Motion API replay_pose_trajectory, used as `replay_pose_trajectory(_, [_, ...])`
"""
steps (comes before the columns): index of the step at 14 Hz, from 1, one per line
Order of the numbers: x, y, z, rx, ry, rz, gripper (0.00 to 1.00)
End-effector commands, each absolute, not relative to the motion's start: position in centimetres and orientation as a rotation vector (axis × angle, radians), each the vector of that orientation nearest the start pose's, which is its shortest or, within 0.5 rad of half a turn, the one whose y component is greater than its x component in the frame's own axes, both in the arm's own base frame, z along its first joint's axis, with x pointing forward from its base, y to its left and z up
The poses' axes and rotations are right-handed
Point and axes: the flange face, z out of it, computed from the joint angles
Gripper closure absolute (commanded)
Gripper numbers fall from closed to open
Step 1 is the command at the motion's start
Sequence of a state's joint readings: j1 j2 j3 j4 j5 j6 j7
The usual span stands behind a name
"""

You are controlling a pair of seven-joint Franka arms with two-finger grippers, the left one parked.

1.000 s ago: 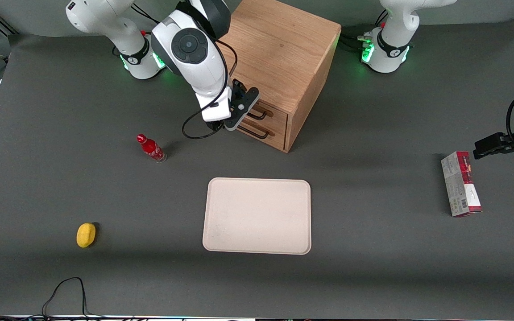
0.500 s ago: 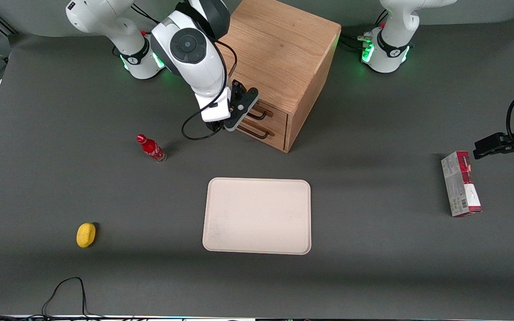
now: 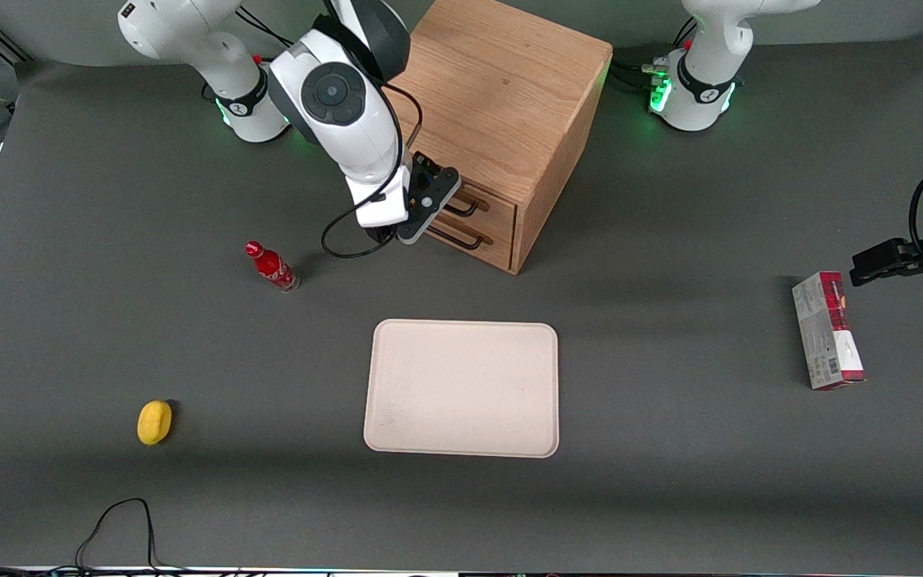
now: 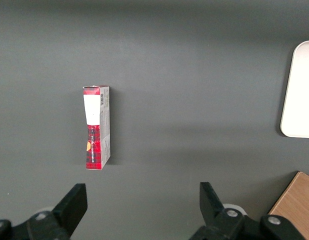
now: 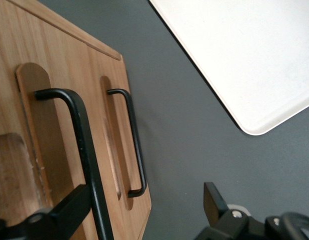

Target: Open upper drawer

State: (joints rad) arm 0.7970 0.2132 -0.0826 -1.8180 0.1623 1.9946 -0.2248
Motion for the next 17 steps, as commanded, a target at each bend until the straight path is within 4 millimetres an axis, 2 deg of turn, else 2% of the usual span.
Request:
replay_pose_trajectory(1, [45.3,41.5,38.1,-2.753,-1.323,0.133,0.0])
replay_pose_trajectory(6, [45.3,41.5,37.9,-2.754,-1.323,0.138,0.0])
replay_pose_trajectory(13, [45.2,41.6,42.3,-2.732,-1.317,0.131,0.0])
replay_pose_trajectory(17, [45.5,41.4,41.6,-2.712,-1.368,0.142,0.0])
